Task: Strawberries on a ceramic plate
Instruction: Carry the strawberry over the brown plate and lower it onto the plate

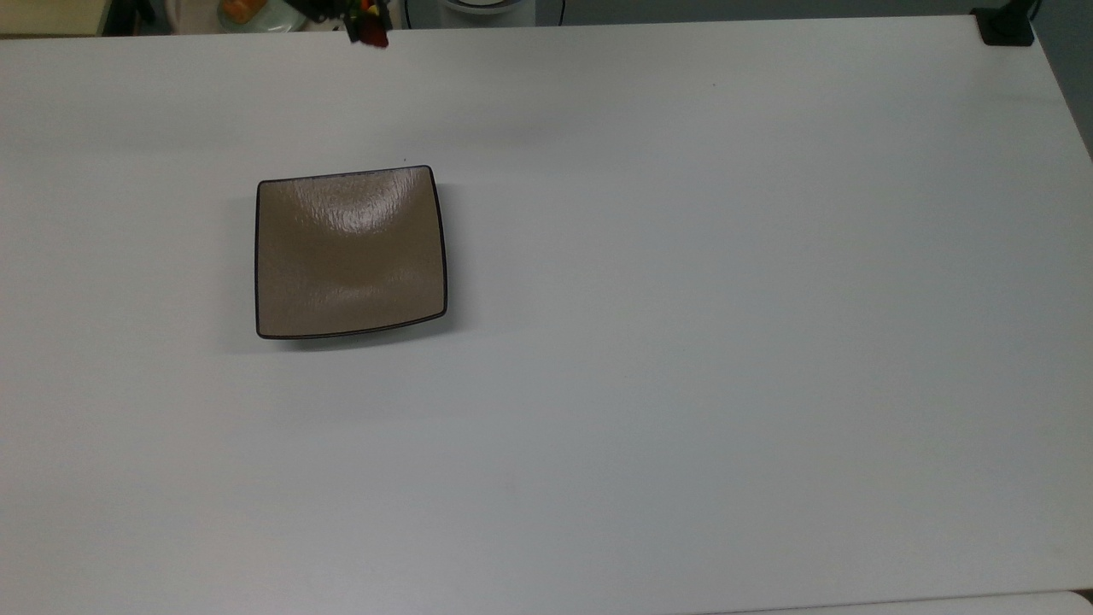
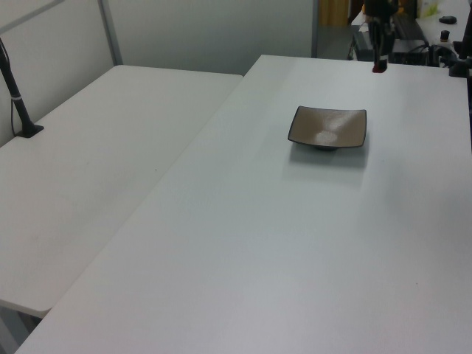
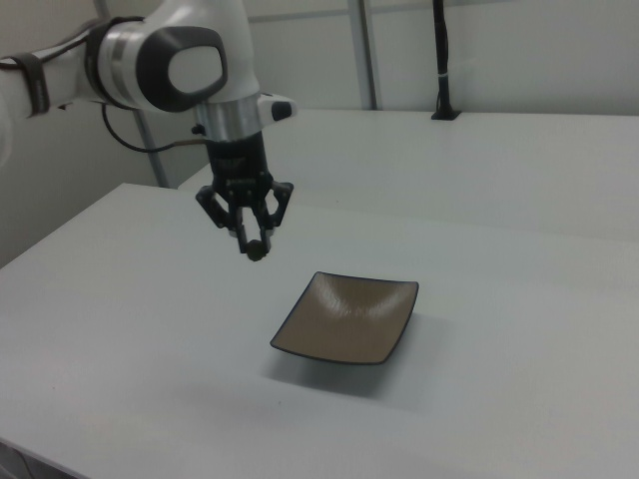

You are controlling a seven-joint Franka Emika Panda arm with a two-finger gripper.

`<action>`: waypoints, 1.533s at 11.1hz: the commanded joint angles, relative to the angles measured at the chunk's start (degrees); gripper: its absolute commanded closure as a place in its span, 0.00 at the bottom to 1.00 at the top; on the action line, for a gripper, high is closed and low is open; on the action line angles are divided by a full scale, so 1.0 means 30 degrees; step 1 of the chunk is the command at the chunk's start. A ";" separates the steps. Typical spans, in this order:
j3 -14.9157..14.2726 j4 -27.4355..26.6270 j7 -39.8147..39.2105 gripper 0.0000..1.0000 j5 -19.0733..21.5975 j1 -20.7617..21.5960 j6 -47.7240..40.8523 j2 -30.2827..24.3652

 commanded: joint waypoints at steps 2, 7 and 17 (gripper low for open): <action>-0.0031 0.0324 0.3470 0.79 0.0341 -0.0115 0.4043 0.2426; -0.0032 -0.0761 0.4942 0.79 0.0137 -0.0350 0.9383 0.5591; -0.0061 -0.1377 0.4793 0.00 -0.0568 -0.0965 1.1704 0.7385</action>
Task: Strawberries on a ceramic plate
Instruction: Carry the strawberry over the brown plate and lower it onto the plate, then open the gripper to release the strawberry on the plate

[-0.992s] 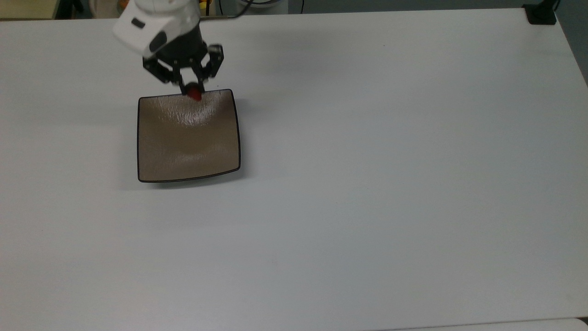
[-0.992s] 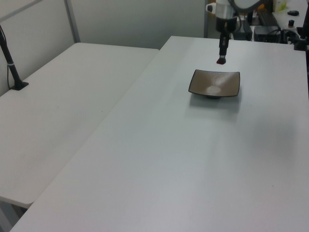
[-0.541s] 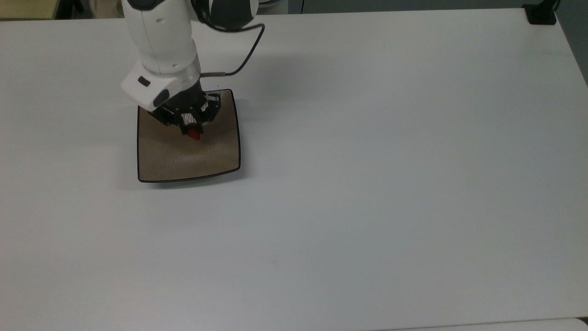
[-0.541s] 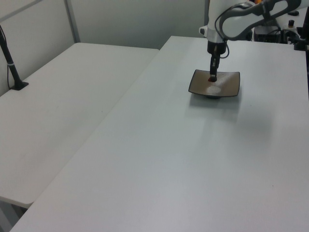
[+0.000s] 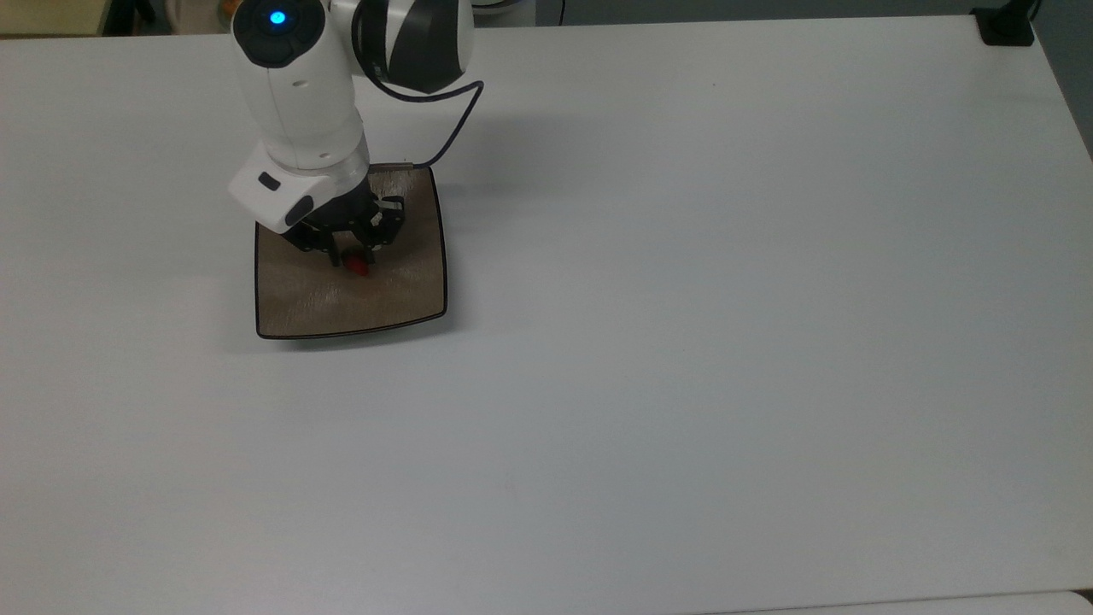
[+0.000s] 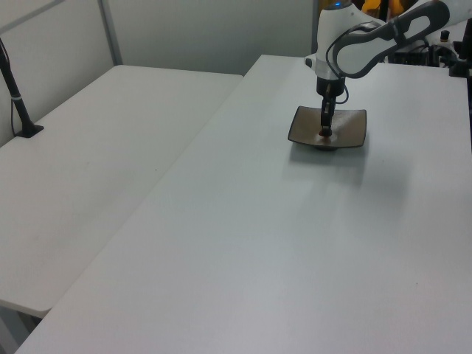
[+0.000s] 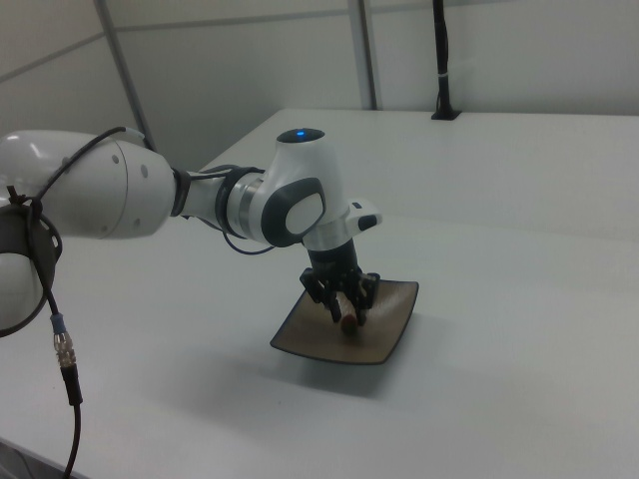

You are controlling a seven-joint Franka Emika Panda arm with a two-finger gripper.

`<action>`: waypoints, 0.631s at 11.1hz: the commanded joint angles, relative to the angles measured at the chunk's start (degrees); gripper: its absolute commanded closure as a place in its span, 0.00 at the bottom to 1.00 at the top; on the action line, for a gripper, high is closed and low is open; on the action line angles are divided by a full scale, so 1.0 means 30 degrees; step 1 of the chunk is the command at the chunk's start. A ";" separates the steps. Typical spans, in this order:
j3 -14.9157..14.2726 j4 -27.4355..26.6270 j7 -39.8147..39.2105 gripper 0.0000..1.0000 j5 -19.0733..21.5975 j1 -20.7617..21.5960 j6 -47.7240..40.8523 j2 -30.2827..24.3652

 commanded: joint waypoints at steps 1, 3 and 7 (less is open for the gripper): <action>-0.0035 -0.0279 0.0375 0.00 -0.0301 0.0022 0.0095 -0.0751; -0.0006 -0.0162 0.0786 0.00 -0.0011 0.0168 -0.0578 -0.1920; -0.0006 0.1533 0.1660 0.00 0.0050 0.1017 -0.4756 -0.4761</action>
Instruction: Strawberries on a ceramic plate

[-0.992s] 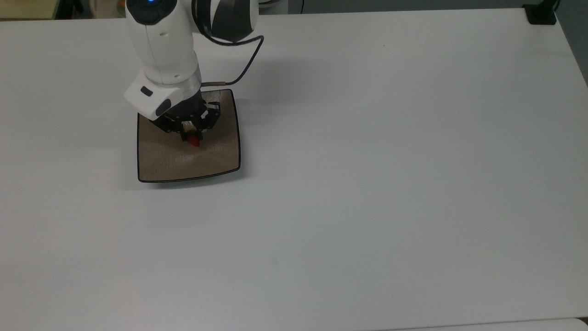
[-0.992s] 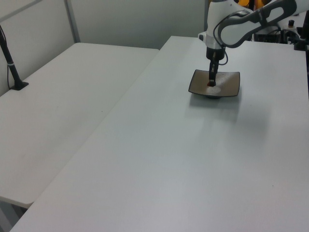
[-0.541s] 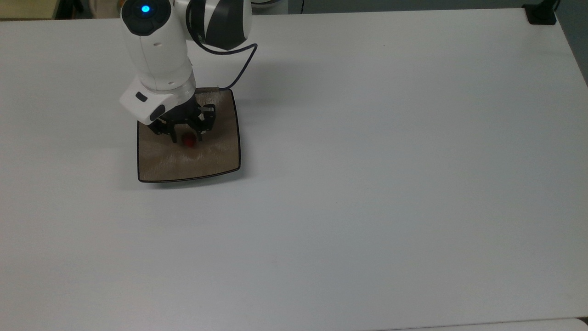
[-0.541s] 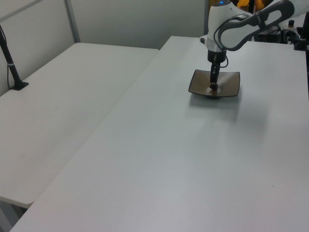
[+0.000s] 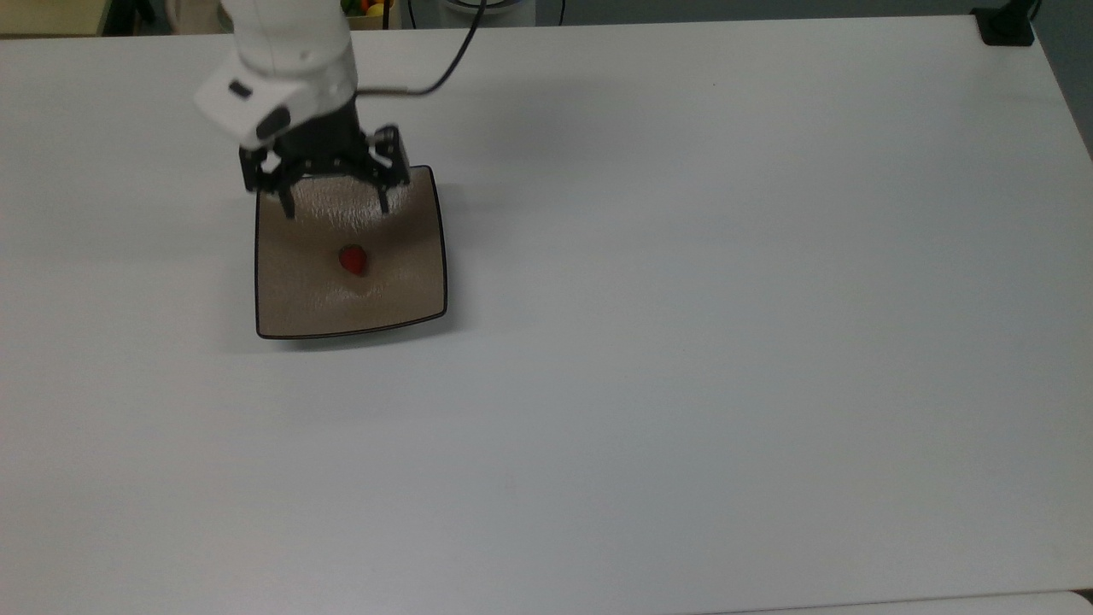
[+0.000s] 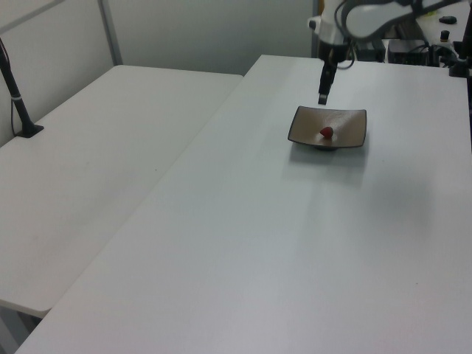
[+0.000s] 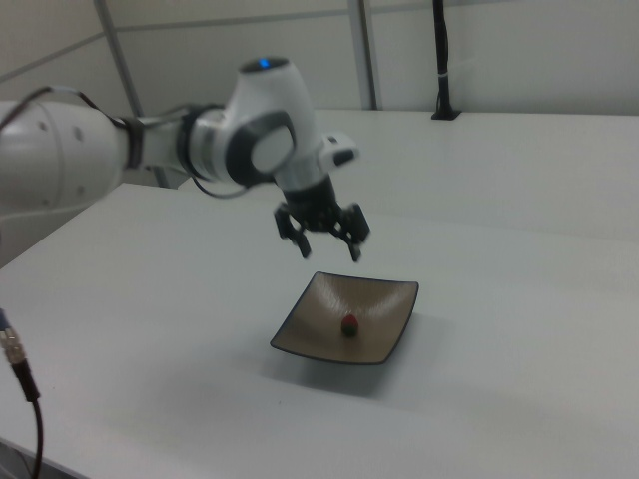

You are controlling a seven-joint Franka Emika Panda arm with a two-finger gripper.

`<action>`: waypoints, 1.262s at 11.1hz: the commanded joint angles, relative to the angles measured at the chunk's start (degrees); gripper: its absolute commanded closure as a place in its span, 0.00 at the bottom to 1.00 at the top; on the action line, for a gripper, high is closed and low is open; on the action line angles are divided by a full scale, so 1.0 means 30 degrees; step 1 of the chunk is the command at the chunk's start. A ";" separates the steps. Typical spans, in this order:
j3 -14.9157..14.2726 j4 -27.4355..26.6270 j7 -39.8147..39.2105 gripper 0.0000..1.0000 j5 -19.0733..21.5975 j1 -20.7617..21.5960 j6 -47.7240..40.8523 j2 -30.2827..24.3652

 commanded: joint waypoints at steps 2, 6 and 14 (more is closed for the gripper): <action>-0.0053 0.1782 0.2234 0.00 0.0613 0.0681 -0.5403 -0.2933; 0.1843 0.2053 0.4631 0.00 0.2112 0.0799 -0.7673 -0.4372; 0.2818 0.1320 0.4963 0.00 0.1848 0.1209 -0.6062 -0.4286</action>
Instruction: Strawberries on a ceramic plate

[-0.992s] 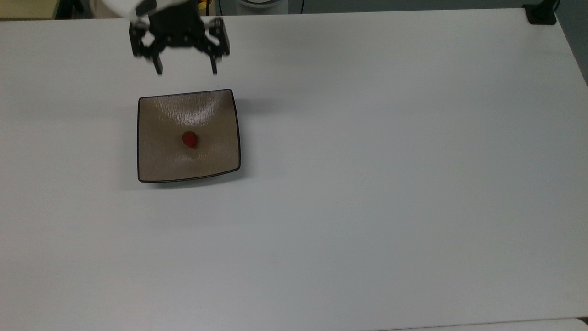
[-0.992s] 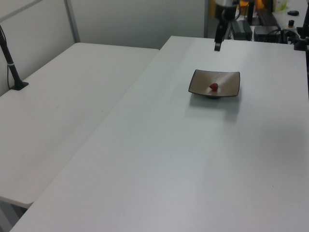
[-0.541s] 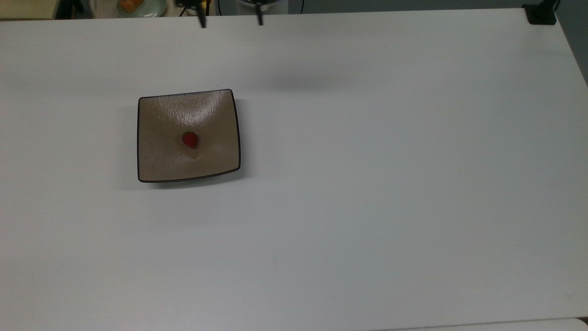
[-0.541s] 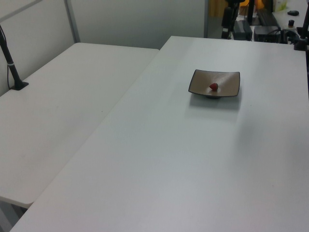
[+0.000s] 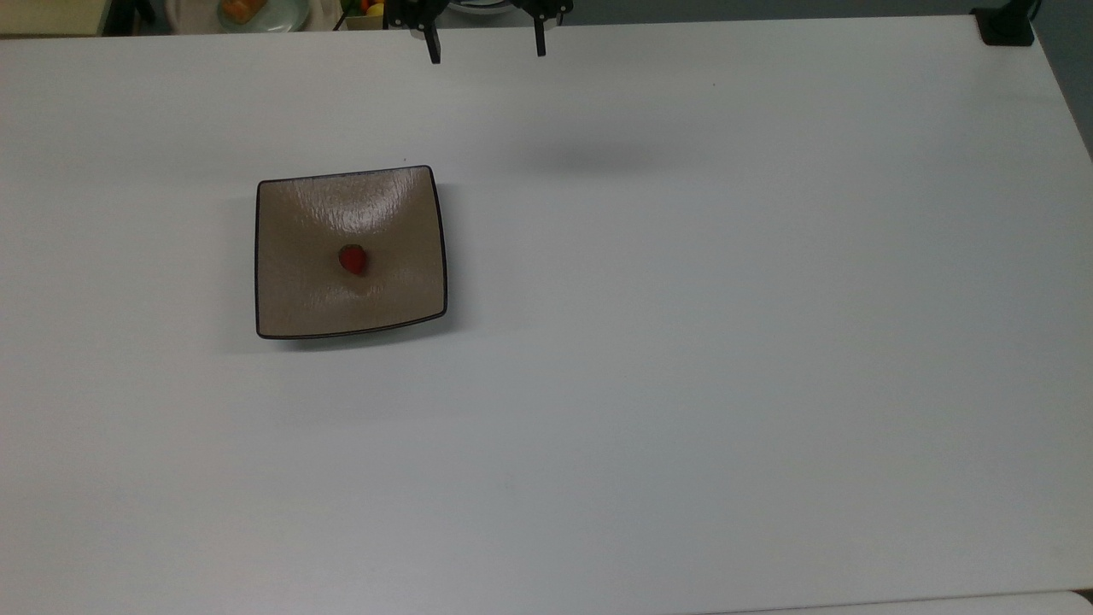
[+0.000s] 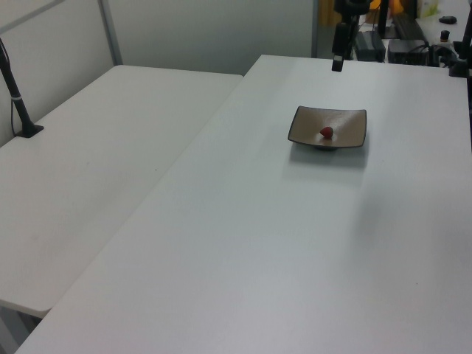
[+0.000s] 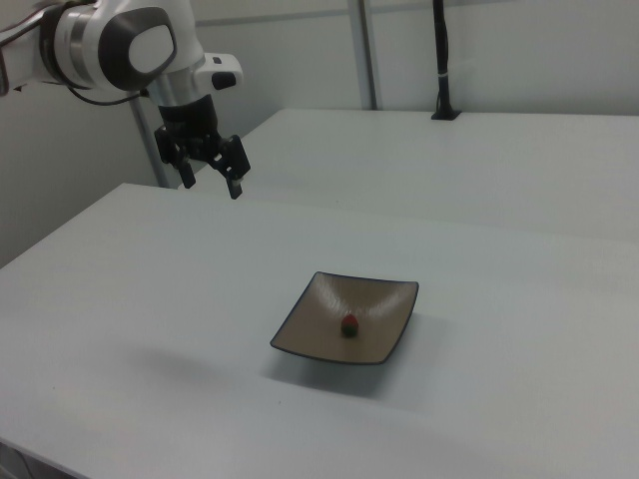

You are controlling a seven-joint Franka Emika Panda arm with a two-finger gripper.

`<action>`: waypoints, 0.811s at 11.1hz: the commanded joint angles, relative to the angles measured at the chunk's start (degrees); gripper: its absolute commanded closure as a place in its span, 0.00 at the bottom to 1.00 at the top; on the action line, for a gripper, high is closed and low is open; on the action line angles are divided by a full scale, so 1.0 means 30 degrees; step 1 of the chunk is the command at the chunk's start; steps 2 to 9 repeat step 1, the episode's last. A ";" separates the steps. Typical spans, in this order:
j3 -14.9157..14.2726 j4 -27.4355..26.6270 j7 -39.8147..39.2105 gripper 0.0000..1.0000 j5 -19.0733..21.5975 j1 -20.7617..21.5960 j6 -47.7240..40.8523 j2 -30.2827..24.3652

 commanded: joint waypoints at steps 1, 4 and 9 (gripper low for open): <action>-0.0084 -0.0504 -0.0334 0.00 -0.0076 0.0143 0.0686 -0.0189; -0.0084 -0.0504 -0.0334 0.00 -0.0076 0.0143 0.0686 -0.0189; -0.0084 -0.0504 -0.0334 0.00 -0.0076 0.0143 0.0686 -0.0189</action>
